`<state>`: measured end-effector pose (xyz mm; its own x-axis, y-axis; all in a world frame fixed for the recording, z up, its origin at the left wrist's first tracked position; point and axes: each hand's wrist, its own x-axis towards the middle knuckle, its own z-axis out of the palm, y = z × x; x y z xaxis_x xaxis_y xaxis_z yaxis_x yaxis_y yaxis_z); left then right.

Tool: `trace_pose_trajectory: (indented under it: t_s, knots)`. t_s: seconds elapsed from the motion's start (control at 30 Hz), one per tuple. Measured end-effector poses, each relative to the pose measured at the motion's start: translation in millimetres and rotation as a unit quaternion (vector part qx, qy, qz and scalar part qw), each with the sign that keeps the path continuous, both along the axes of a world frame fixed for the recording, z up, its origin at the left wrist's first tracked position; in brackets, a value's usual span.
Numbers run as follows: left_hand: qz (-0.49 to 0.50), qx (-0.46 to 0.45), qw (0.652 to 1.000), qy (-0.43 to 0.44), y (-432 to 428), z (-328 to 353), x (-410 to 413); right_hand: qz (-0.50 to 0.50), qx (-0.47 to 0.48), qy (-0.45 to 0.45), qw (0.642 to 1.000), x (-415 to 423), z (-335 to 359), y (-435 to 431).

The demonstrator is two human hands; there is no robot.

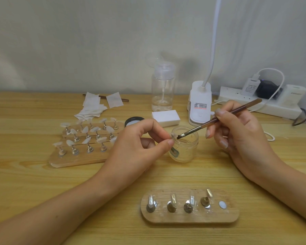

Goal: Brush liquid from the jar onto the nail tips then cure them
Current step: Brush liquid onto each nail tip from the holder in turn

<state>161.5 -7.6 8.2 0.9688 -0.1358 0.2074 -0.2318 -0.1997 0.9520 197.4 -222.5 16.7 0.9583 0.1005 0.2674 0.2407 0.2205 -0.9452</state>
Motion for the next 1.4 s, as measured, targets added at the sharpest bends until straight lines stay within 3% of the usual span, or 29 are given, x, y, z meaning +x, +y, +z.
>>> trace_pose_trajectory:
  t_s: [0.8,0.93,1.1,1.27,1.4]
  knots:
    - [-0.013,0.000,1.000,-0.022,1.9,-1.4,2.1,0.021,-0.004,-0.013,1.000,-1.2,0.9,-0.4]
    - [-0.009,0.000,1.000,-0.025,2.2,-1.9,1.7,-0.017,-0.006,0.020,1.000,-0.4,0.5,-0.5]
    - [-0.007,0.009,0.999,-0.039,2.0,-0.9,0.9,0.010,0.005,-0.016,1.000,-1.4,1.6,-1.1]
    - [0.010,0.033,0.998,-0.058,0.8,0.6,-0.2,-0.013,0.004,0.024,1.000,1.4,0.1,-0.6]
    - [0.013,0.042,0.997,-0.066,0.7,1.7,-0.9,0.013,0.008,-0.007,1.000,0.9,0.3,-0.9]
